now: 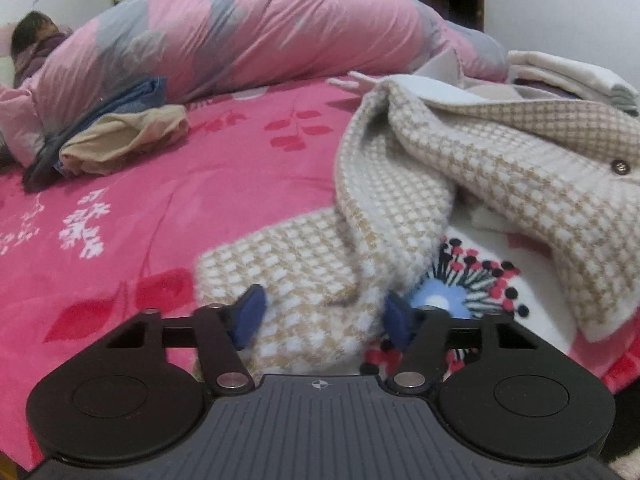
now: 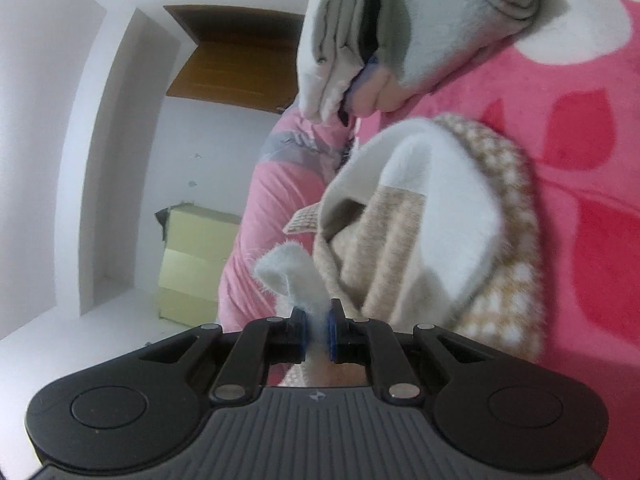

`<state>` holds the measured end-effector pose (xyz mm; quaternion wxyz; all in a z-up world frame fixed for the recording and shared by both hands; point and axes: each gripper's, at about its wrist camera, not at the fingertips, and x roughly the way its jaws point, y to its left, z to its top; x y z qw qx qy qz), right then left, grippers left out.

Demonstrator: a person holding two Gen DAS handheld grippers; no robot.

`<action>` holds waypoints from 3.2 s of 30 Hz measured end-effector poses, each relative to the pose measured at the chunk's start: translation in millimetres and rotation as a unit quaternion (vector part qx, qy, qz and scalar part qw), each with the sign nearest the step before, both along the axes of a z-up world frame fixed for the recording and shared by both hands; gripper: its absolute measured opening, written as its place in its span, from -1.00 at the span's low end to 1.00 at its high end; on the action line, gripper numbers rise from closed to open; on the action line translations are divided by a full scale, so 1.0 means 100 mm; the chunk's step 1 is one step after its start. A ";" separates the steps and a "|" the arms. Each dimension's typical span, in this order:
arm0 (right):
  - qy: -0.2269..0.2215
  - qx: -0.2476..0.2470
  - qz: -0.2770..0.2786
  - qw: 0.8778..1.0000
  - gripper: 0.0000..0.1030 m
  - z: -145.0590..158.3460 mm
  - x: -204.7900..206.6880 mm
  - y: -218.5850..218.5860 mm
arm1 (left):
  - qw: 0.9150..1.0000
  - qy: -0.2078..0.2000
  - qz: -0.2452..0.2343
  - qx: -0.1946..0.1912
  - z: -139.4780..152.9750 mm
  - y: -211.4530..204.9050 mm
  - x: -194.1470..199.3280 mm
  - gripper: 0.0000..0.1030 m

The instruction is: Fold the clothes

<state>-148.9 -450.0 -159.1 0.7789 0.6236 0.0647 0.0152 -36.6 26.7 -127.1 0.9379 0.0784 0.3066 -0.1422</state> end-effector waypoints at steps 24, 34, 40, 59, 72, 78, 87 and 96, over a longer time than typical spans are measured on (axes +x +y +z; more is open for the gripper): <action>-0.194 -0.151 0.143 0.959 -0.79 1.46 0.90 0.61 | 0.959 -0.213 0.187 0.001 1.95 0.99 2.59 -0.62; -0.030 -0.129 0.240 0.962 -0.79 0.74 1.62 1.13 | 0.956 -0.015 0.294 -0.020 0.85 1.45 3.69 -0.37; 0.023 -0.123 0.246 0.961 -0.79 0.61 1.69 1.13 | 0.957 -0.048 0.278 -0.068 1.00 1.57 3.07 0.28; -0.145 -0.329 0.434 0.826 -0.79 2.03 2.21 2.85 | 0.978 -0.047 0.015 -0.204 0.71 0.99 0.09 0.81; 0.043 -0.371 0.635 0.676 -0.30 0.38 2.76 4.83 | 0.954 0.067 0.092 -0.277 0.23 1.56 0.04 0.80; -0.001 -0.219 0.586 0.780 -0.03 0.78 2.62 3.89 | 0.955 0.063 0.094 -0.273 0.25 1.51 0.07 0.81; 0.043 -0.111 0.368 0.922 0.09 0.60 1.39 1.60 | 0.942 0.087 0.120 -0.301 0.19 1.34 0.15 0.80; 0.143 -0.009 0.179 0.973 0.07 0.13 -0.05 0.45 | 0.930 0.103 0.177 -0.304 0.12 1.31 0.43 0.22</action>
